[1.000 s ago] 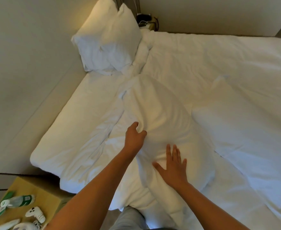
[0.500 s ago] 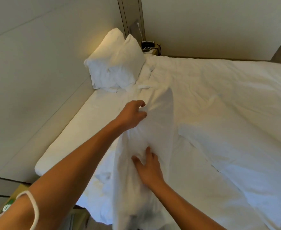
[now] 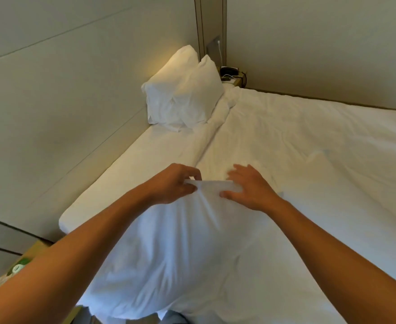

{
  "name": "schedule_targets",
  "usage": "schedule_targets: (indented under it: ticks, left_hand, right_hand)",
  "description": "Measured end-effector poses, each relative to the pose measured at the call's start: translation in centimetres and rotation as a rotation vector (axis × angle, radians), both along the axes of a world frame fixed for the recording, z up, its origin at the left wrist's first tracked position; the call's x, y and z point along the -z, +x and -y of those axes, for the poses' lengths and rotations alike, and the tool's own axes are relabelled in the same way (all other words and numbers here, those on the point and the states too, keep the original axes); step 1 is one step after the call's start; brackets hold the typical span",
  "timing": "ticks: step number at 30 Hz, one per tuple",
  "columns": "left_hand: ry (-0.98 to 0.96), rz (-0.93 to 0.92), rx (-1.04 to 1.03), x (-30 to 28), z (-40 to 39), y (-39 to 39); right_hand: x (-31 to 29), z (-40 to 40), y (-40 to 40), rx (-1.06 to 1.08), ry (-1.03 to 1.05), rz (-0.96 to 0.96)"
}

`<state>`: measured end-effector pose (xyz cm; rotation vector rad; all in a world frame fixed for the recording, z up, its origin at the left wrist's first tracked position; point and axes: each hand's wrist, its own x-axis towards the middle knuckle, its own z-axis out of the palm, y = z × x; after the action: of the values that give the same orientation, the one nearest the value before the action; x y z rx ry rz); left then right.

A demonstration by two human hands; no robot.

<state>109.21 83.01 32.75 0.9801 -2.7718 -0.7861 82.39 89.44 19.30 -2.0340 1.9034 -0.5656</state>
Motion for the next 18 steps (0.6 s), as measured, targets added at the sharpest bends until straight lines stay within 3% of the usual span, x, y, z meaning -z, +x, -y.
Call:
schedule_targets:
  ticks: [8,13,18]
  left_hand:
    - [0.012,0.013,-0.294,4.6,-0.8,5.2]
    - [-0.009,0.057,-0.459,5.3,-0.9,8.3]
    - [-0.108,-0.071,-0.51,3.5,-0.1,9.5]
  right_hand:
    - [3.6,-1.2,3.0,0.092,-0.077,0.156]
    - [0.8,-0.7,5.9,0.045,-0.126,0.165]
    - [-3.3,-0.4,7.0,0.073,-0.207,0.292]
